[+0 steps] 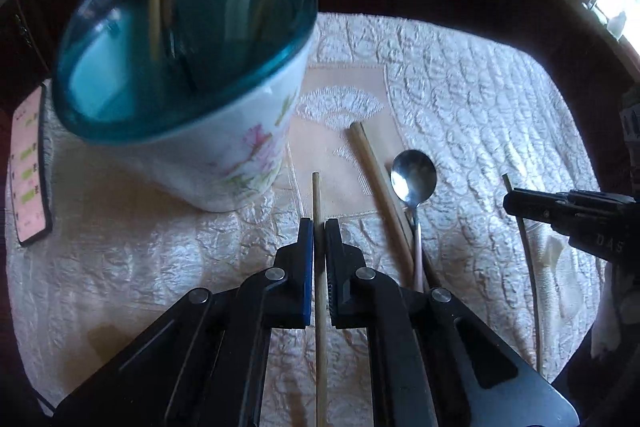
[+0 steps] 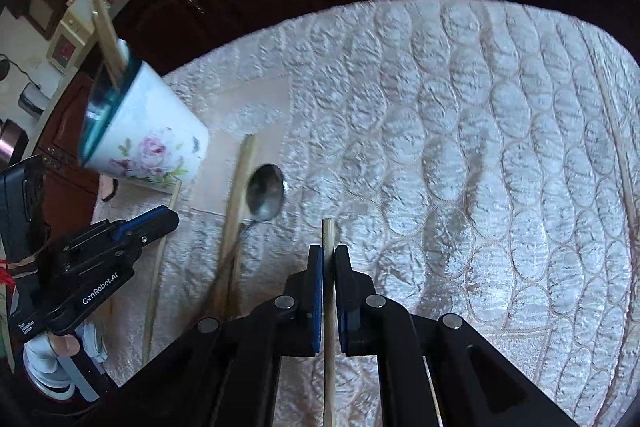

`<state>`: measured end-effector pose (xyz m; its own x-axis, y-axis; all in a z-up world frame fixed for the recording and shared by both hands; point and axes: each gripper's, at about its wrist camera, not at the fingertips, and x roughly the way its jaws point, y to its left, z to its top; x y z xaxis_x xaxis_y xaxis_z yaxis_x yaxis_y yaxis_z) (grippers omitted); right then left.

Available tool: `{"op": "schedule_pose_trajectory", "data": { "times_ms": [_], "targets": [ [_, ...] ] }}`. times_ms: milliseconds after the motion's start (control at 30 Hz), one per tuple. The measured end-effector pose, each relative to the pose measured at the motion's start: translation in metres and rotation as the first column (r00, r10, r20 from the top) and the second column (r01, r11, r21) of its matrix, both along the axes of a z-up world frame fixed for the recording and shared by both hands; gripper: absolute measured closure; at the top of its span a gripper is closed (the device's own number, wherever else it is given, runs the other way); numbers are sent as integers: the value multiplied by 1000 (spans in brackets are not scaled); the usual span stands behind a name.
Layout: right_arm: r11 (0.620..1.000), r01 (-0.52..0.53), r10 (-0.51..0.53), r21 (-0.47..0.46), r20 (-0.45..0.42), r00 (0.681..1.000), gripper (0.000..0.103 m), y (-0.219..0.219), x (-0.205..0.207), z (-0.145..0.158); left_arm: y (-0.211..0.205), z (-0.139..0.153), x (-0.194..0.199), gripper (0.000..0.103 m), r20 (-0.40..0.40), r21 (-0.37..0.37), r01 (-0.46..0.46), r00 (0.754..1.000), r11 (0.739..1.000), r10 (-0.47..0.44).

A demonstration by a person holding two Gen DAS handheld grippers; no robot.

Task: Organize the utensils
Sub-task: 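Lift both chopsticks and carry them over the floral cup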

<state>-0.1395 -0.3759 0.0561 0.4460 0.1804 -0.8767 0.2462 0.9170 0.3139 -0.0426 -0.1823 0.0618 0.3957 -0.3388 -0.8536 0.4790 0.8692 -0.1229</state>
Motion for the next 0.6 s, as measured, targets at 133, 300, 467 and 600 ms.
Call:
{"op": "schedule_pose_trajectory", "data": {
  "times_ms": [133,300,467,600],
  "targets": [
    [1000,-15,15,-10,-9,1000,98,3,-1,4,11,10,-5,99,1,-25,-6,1000,1000,6],
    [999,-30,31,-12,41,999,98,10,-18,21,27,27,-12,99,-12,-97,-8,1000,995,7],
    [998,-53,56,-25,141,988,98,9,-40,65,53,57,-26,99,14,-173,9,1000,985,-7],
    [996,-73,81,-50,203,976,98,14,-54,97,63,81,-40,99,54,-208,19,998,978,-7]
  ]
}}
